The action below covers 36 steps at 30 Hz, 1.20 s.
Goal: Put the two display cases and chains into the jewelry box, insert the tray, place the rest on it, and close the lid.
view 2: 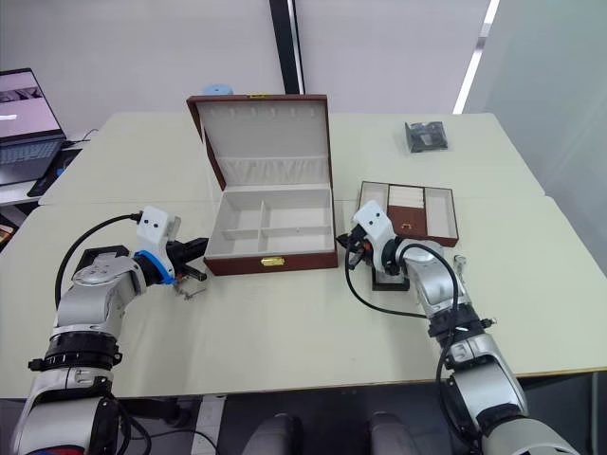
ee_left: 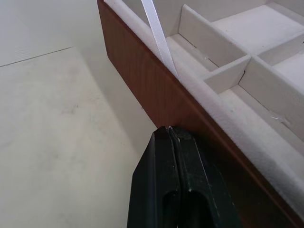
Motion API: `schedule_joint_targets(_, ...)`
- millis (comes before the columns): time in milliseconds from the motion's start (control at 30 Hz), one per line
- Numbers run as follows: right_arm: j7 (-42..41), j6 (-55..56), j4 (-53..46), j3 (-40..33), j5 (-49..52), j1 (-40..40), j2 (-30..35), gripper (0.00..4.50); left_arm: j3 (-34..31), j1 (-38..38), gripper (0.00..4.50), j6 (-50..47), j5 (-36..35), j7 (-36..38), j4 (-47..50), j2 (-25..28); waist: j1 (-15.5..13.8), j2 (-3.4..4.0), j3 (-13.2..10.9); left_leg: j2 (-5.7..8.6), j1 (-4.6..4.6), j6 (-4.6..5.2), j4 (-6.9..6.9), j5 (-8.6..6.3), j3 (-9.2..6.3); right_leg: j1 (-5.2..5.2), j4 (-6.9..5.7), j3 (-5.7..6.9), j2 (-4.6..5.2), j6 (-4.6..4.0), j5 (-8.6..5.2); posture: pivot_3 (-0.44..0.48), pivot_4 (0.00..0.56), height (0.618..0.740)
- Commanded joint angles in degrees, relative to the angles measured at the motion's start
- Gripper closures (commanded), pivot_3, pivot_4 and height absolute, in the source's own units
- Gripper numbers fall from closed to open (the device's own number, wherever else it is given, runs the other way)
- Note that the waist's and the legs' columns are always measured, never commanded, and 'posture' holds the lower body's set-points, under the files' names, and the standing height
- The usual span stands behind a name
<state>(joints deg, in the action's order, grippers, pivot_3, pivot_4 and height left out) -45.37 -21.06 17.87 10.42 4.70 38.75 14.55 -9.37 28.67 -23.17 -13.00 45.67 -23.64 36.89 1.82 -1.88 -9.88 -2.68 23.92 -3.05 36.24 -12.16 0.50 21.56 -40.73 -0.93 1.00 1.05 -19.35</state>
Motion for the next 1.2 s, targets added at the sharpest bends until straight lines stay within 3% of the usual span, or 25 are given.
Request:
schedule_joint_targets(33, -3.6, -1.6, -7.1, 2.5, 2.7, -1.1, -1.2, 4.46, 3.3, -1.8, 4.50, -2.5, -3.1, 4.8, 7.9, -1.6, 0.0, 0.00, 0.0, 0.00, 0.00, 0.00, 0.00, 0.00, 0.01, 0.01, 0.00, -0.01, 0.00, 0.00, 0.00, 0.000, 0.150, 0.740)
schedule_joint_targets(333, -3.9, -6.2, -15.3, 2.3, 4.0, -5.8, 0.7, 4.46, 2.9, -8.0, 4.50, -7.8, -4.9, 4.8, 17.7, -1.1, 0.0, 0.00, 0.0, 0.01, -0.03, 0.00, 0.00, 0.00, -0.01, -0.04, 0.02, -0.02, 0.00, 0.01, 0.00, 0.000, 0.150, 0.740)
schedule_joint_targets(967, -2.6, -6.4, -14.7, 1.1, 3.1, -6.1, 1.6, 4.46, 1.6, -6.9, 4.50, -6.4, -2.8, 2.8, 15.1, -0.4, 0.0, 0.00, 0.0, 0.02, -0.04, 0.01, 0.00, 0.00, -0.05, -0.07, 0.00, 0.02, -0.01, 0.01, -0.01, 0.000, 0.150, 0.740)
schedule_joint_targets(1200, -1.9, -6.8, -15.2, -3.0, 4.2, -7.5, 4.8, 4.46, -2.9, -6.9, 4.50, -4.3, -2.3, 0.7, 12.2, 2.6, -0.1, -0.01, 0.0, 0.02, -0.03, 0.01, 0.00, 0.00, -0.05, -0.06, 0.01, 0.02, -0.01, 0.01, -0.01, 0.000, 0.150, 0.740)
